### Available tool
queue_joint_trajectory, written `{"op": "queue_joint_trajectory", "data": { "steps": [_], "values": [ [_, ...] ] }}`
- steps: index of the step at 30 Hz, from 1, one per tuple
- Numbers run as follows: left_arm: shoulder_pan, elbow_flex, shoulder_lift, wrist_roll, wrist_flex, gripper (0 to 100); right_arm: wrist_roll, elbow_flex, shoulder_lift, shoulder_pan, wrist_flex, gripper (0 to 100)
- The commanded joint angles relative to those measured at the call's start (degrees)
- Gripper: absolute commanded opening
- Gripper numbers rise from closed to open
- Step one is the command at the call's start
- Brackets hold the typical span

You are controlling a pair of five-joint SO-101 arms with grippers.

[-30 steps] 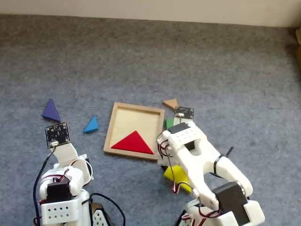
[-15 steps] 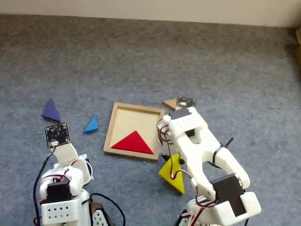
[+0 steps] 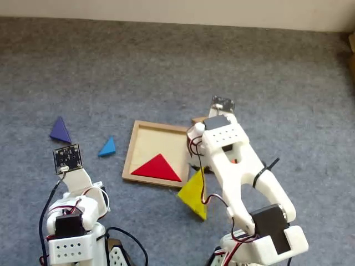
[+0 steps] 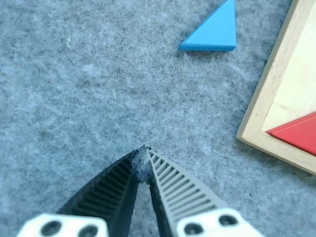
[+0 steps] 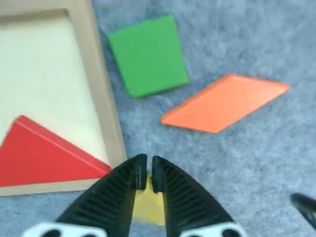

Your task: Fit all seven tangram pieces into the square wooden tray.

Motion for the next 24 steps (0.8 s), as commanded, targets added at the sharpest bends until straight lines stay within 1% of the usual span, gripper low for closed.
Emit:
{"op": "queue_joint_trajectory", "data": {
  "steps": [1,4,7,9,11,14,17,19,21,24],
  "values": [
    [-0.7,1.1,-2.1,0.4,-0.1,1,0.4,-5.5,-1.4,-3.7,-0.6,0.4],
    [-0.7,1.1,-2.1,0.4,-0.1,1,0.4,-6.8,-1.3,-6.2,-5.3,0.4],
    [-0.7,1.1,-2.0,0.4,-0.1,1,0.4,-6.8,-1.4,-6.3,-11.6,0.4],
    [-0.7,1.1,-2.0,0.4,-0.1,1,0.4,-7.1,-1.4,-5.8,-11.6,0.4],
    [-0.7,1.1,-2.0,0.4,-0.1,1,2.1,-7.3,-1.5,-5.0,-7.9,0.4],
    [-0.7,1.1,-2.0,0.4,-0.1,1,8.4,-9.2,-1.5,-3.7,1.0,0.4],
    [-0.7,1.1,-2.0,0.4,-0.1,1,14.9,-12.0,-1.5,0.5,13.1,0.4],
    [-0.7,1.1,-2.0,0.4,-0.1,1,18.9,-13.1,-1.4,4.1,18.3,0.4],
    [-0.7,1.1,-2.0,0.4,-0.1,1,21.5,-12.9,-1.4,6.8,19.3,0.4],
    [-0.7,1.1,-2.0,0.4,-0.1,1,25.3,-6.3,-1.0,8.2,18.2,0.4]
  ]
}}
